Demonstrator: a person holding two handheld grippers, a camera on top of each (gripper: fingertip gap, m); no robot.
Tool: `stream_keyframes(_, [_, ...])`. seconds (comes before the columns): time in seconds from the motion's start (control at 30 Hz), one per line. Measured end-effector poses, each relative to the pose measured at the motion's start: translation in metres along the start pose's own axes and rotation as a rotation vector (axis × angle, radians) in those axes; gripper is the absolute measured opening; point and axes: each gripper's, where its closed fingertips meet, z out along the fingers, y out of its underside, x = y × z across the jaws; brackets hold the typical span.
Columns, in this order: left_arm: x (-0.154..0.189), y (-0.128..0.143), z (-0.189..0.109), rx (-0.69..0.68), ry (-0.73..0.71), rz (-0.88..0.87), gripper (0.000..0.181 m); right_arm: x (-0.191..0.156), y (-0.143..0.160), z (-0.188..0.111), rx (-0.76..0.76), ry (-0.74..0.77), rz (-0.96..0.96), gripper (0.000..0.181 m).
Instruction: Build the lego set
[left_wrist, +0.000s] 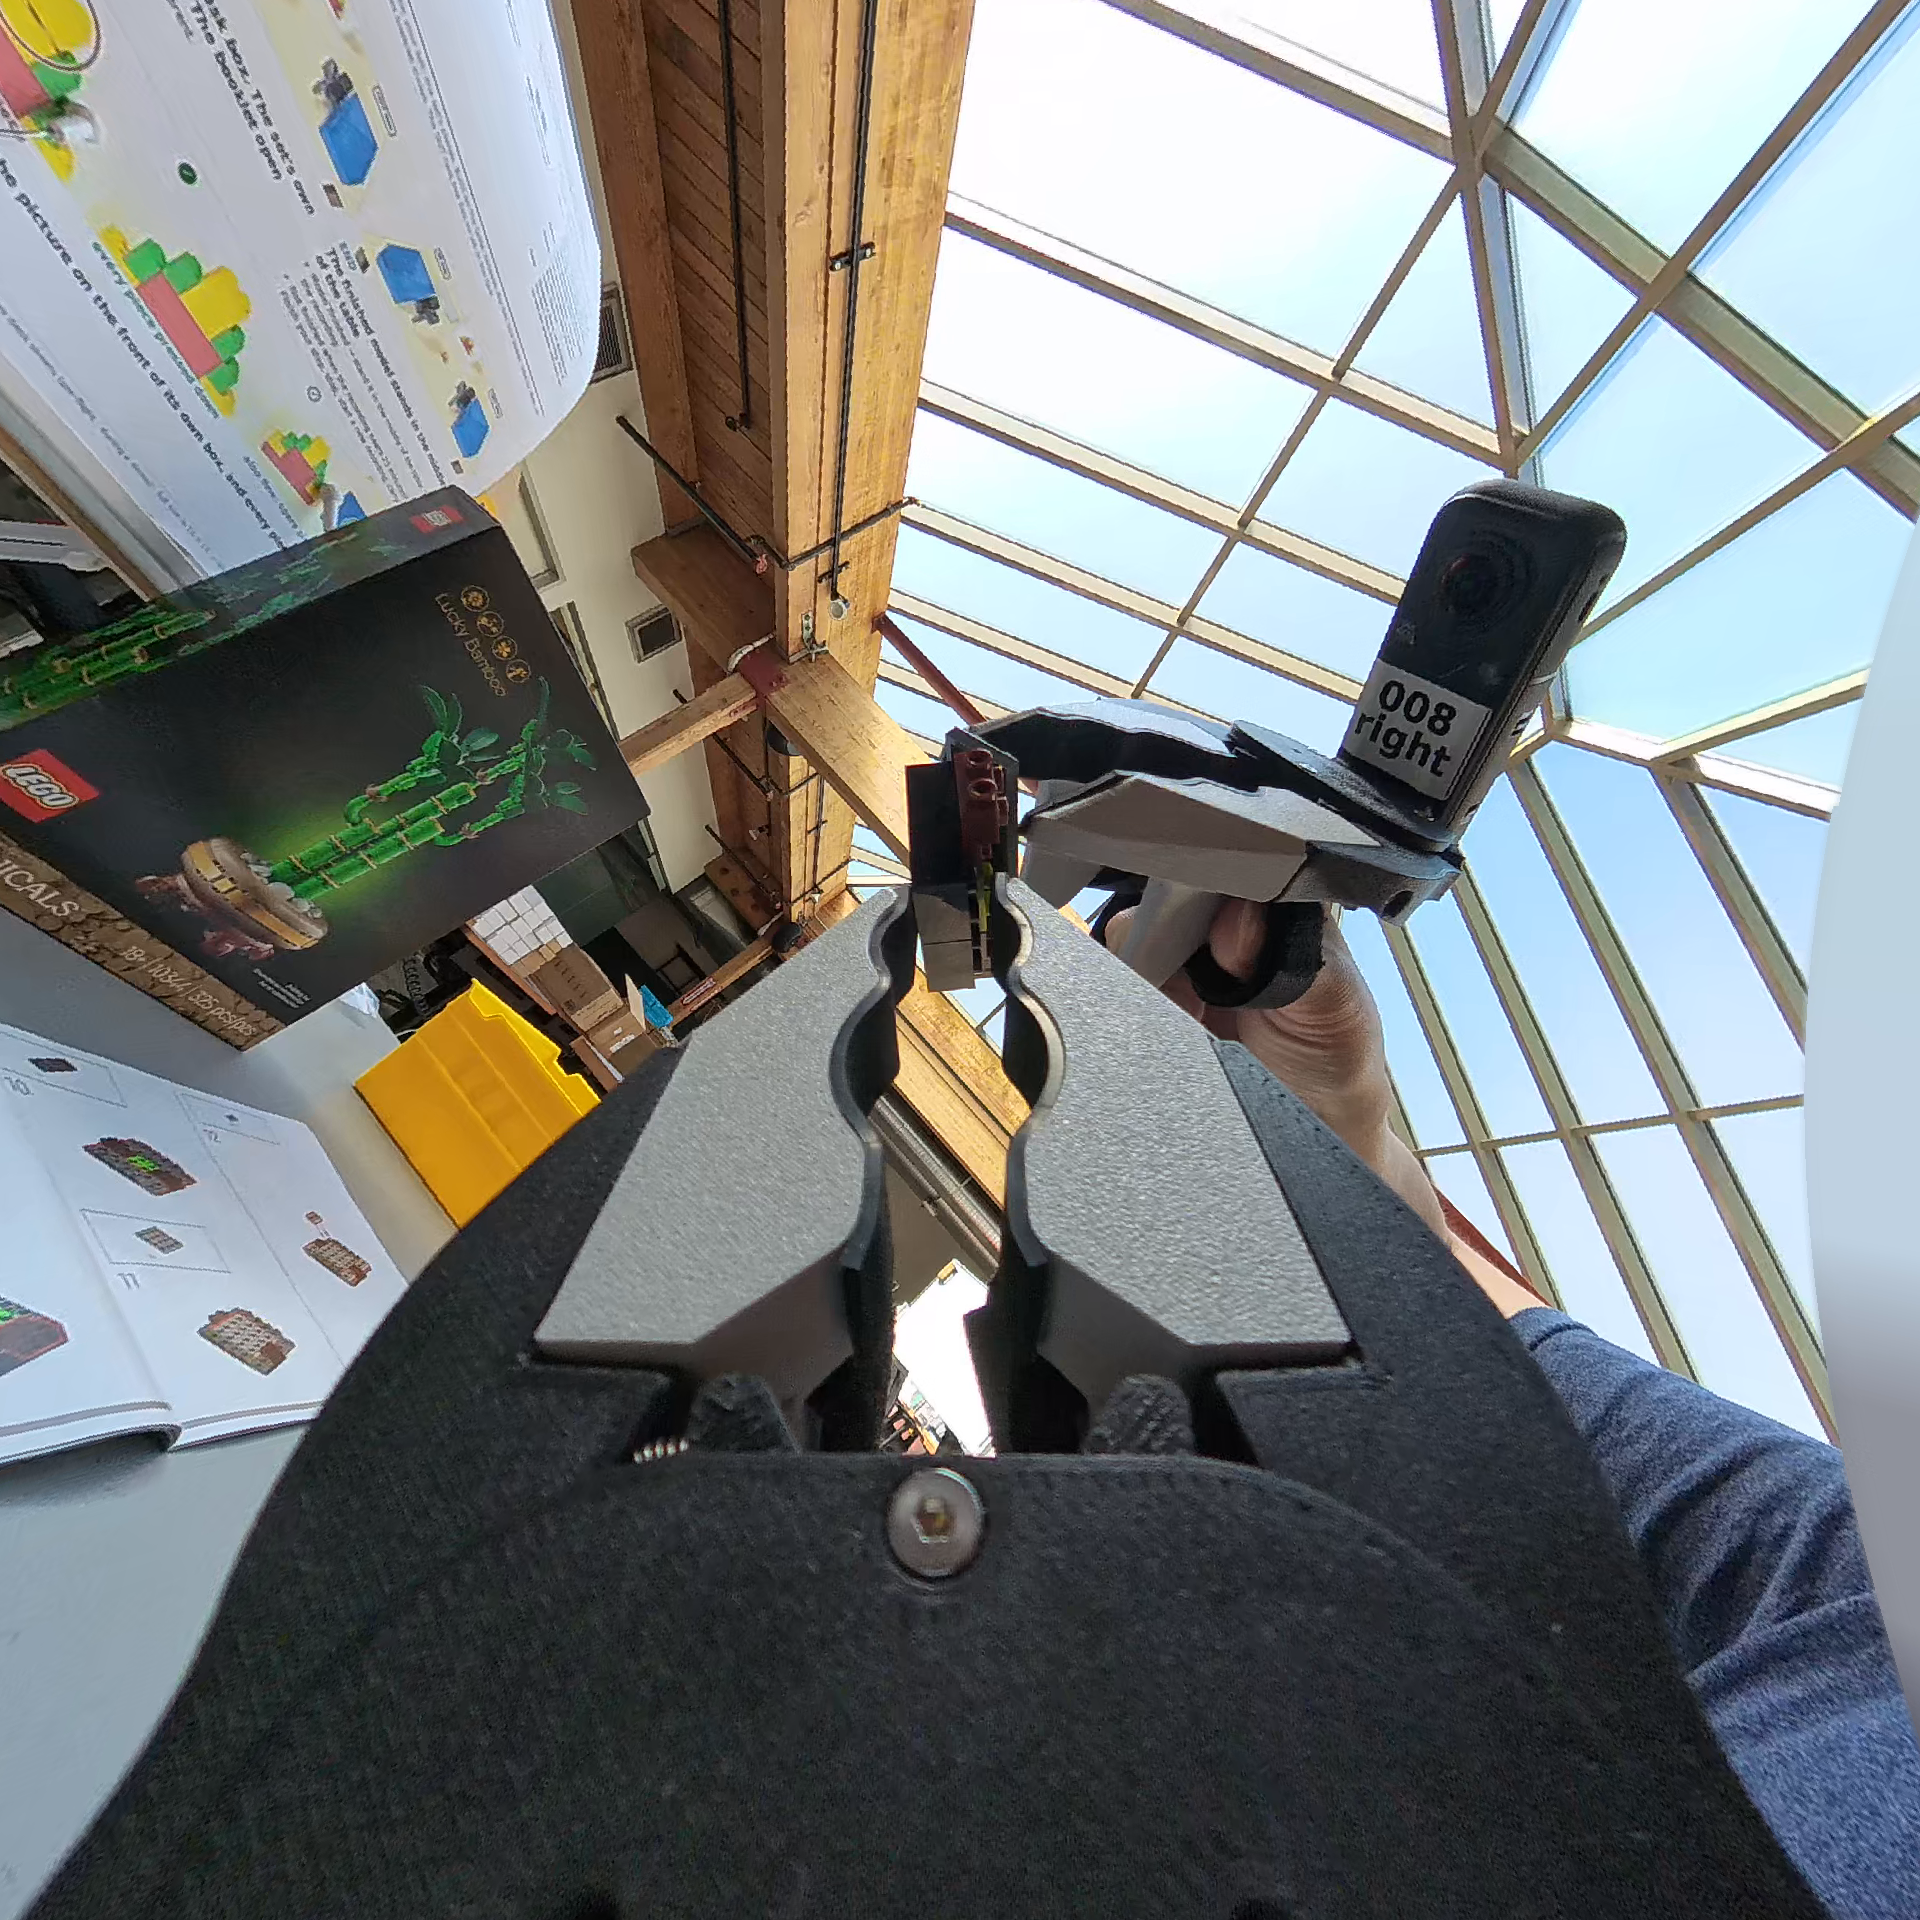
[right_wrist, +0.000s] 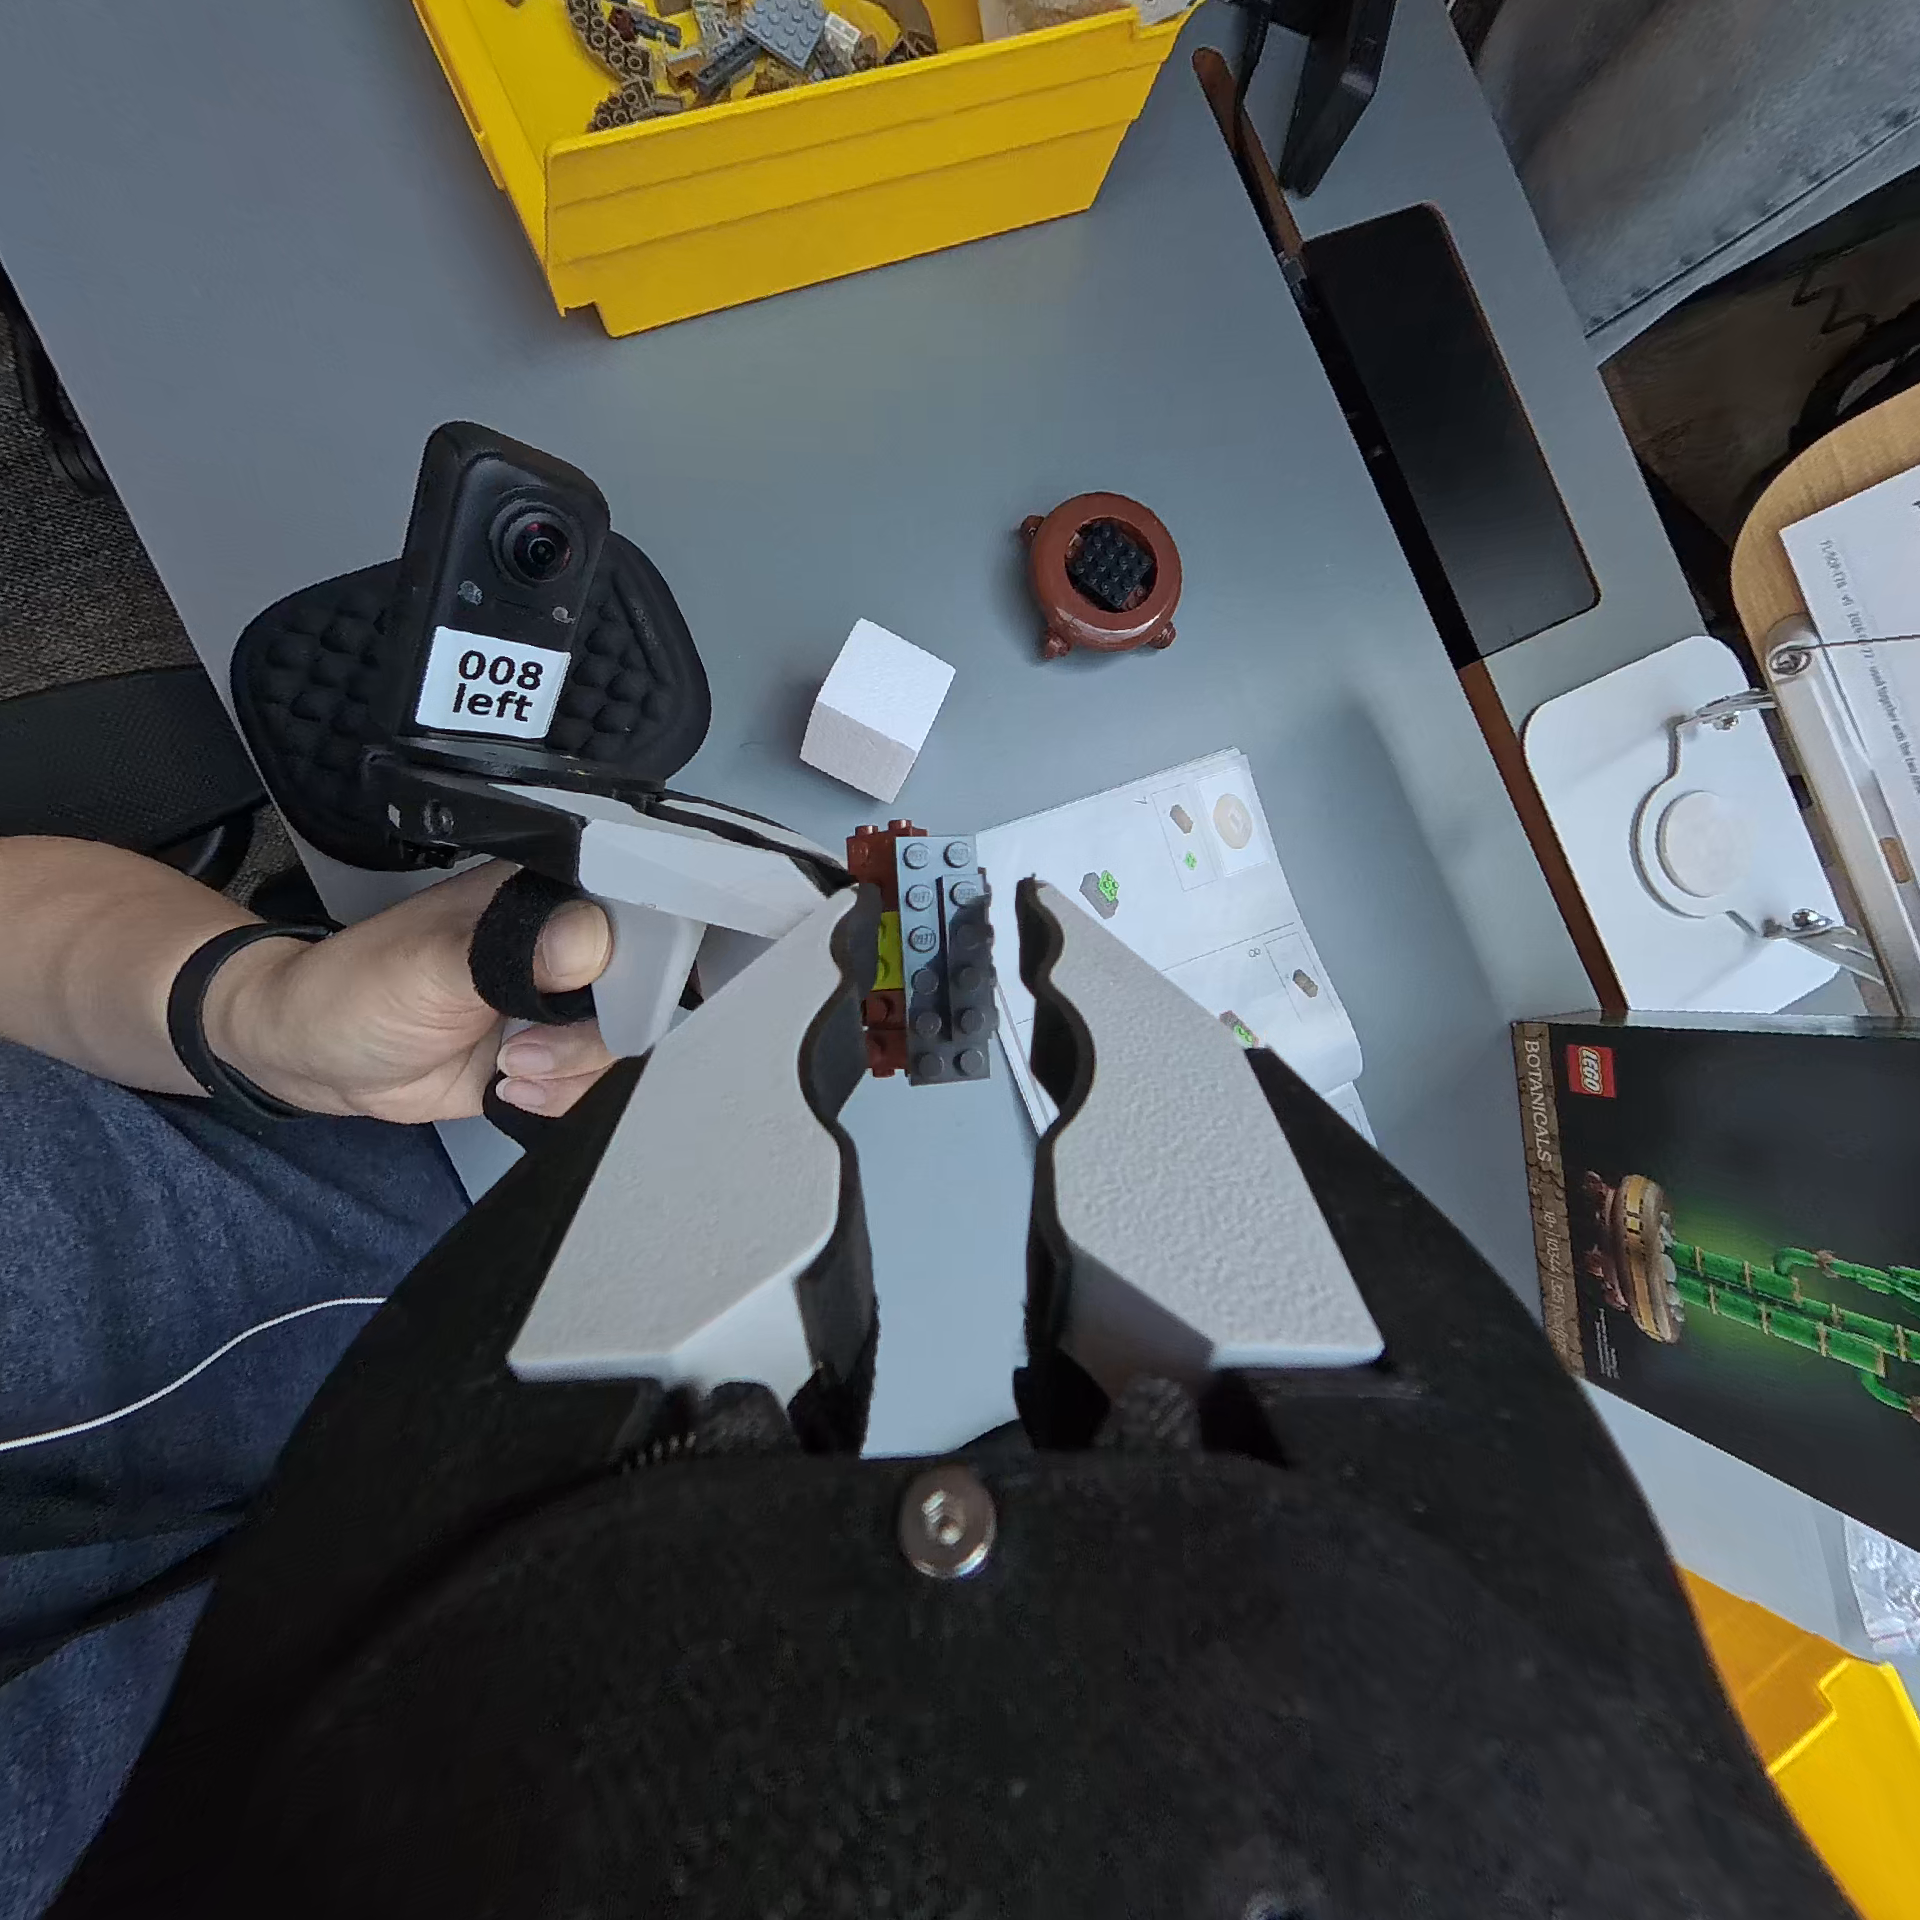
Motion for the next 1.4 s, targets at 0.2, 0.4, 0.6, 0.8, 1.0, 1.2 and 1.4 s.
stream_keyframes(0.2, [0.006, 0.000, -0.003, -0.012, 0.024, -0.018, 0.010, 0.003, -0.026, -0.043, 0.238, -0.174, -0.090, 0.035])
stream_keyframes(0.4, [0.010, 0.000, -0.009, -0.047, 0.033, -0.028, 0.010, 0.023, 0.011, -0.056, 0.526, -0.487, 0.274, 0.038])
stream_keyframes(0.6, [0.006, -0.006, -0.012, -0.043, 0.006, 0.001, 0.010, 0.007, 0.023, -0.048, 0.883, -0.422, 0.325, 0.046])
stream_keyframes(0.8, [0.009, -0.008, -0.009, -0.043, 0.000, 0.018, 0.010, 0.010, 0.018, -0.042, 0.982, -0.147, 0.243, 0.040])
stream_keyframes(1.0, [0.010, -0.004, -0.006, -0.050, 0.007, 0.009, 0.010, 0.001, 0.004, -0.043, 0.933, -0.222, 0.234, 0.038])
stream_keyframes(1.2, [0.014, 0.001, -0.002, -0.066, 0.017, 0.004, 0.010, -0.006, -0.002, -0.030, 0.826, -0.173, 0.139, 0.036])
stream_keyframes(1.4, [0.017, 0.003, 0.000, -0.071, 0.022, 0.005, 0.009, -0.008, 0.001, -0.026, 0.778, -0.142, 0.111, 0.031])
